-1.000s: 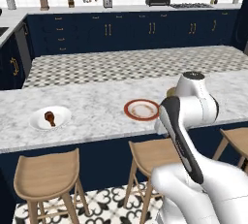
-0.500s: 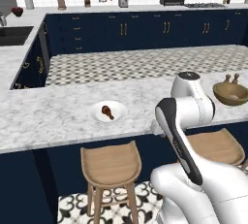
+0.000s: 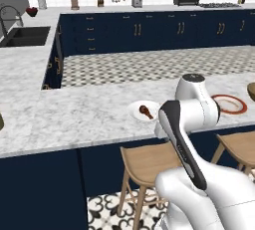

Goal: Pick the chicken drumstick and garlic from their plates and place them in the bowl. Then put the bowl in the fridge.

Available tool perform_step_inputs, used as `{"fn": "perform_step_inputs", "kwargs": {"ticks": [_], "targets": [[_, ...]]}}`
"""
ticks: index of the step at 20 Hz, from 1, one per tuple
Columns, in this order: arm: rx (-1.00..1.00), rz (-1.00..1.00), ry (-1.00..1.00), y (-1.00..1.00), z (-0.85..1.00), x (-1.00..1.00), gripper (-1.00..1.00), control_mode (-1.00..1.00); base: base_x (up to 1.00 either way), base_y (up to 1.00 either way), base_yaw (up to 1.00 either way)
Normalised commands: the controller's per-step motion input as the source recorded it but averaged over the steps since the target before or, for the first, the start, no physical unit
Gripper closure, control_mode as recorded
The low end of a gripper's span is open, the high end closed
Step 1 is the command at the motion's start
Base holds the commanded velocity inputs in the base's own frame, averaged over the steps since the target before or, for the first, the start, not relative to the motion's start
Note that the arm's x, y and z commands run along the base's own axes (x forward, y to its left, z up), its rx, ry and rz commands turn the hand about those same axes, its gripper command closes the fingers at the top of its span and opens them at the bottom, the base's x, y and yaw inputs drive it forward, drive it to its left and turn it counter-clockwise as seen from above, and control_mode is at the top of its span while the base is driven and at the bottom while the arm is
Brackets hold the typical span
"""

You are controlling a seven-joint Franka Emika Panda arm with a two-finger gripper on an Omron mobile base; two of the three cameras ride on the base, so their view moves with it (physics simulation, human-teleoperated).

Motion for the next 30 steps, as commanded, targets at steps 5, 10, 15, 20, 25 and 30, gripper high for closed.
{"fn": "perform_step_inputs", "kwargs": {"ticks": [5, 10, 15, 20, 25, 30], "targets": [[0.0, 0.0, 0.0, 0.0, 0.0, 0.0, -1.0, 1.0, 0.45, 0.12, 0.0], [0.0, 0.0, 0.0, 0.0, 0.0, 0.0, -1.0, 1.0, 0.66, 0.0, 0.0], [0.0, 0.0, -0.01, 0.0, 0.0, 0.45, -1.0, -1.0, 0.1, 0.0, 0.0], [-0.01, 0.0, -0.01, 0.0, 0.0, 0.94, -1.0, -1.0, 0.0, 0.0, 0.0], [0.0, 0.0, 0.0, -0.17, 0.0, 1.0, -1.0, -1.0, 0.0, 0.0, 0.0], [0.0, 0.0, 0.02, -0.25, 0.0, 1.0, -1.0, -1.0, 0.0, 0.0, 0.0]]}}
